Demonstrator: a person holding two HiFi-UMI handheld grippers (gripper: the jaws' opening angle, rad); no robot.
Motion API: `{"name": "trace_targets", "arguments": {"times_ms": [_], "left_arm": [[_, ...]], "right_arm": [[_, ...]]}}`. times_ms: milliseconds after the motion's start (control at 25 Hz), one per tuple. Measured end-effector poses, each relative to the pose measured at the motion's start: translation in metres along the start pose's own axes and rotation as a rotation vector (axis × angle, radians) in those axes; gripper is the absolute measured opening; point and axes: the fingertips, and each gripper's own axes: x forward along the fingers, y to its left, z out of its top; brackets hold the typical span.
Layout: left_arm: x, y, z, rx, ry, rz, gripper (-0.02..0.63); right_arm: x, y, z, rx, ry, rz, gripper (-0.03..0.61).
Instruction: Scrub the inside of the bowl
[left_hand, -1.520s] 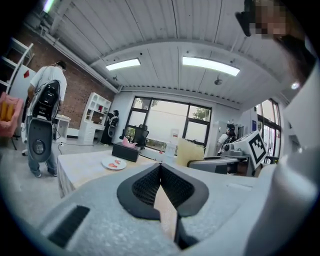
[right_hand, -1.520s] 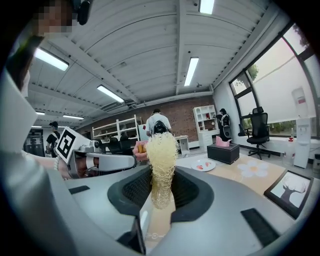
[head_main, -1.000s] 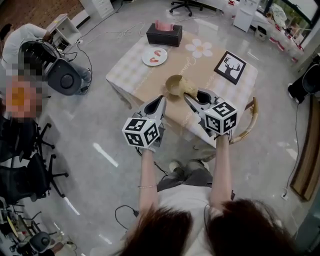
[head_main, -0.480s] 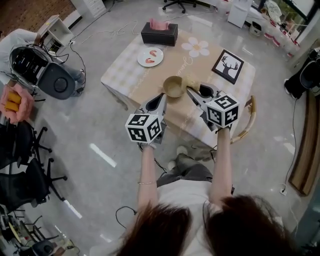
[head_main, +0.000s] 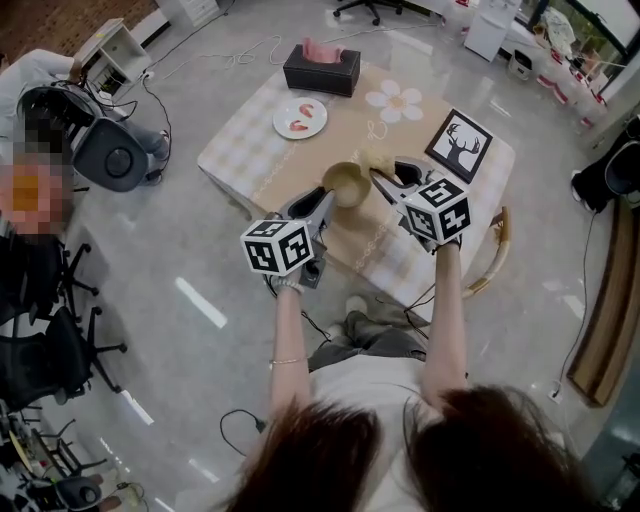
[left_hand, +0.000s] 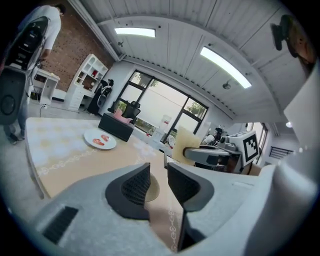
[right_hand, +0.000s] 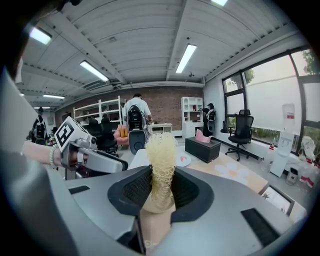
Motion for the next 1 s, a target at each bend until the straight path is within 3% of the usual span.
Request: {"name": "trace_targets", "arguments": {"times_ms": [80, 480, 1000], "left_arm": [[0.003, 0.005, -0.003, -0.048, -0.009, 0.012, 0.12], [0.009, 0.03, -0.013, -0.157, -0.006, 0.047, 0.12], [0.025, 0.059, -0.048, -0.39, 0.085, -0.017, 0.12]], "right_arm": [[0.006, -0.002, -0.004, -0.033, 0.03, 0.021, 0.095], [0.031, -0.01, -0.012, -0.193, 0.169, 0.075, 0.095], [0.057, -0.013, -0.042, -0.472, 0.422, 0.133, 0.095]]}}
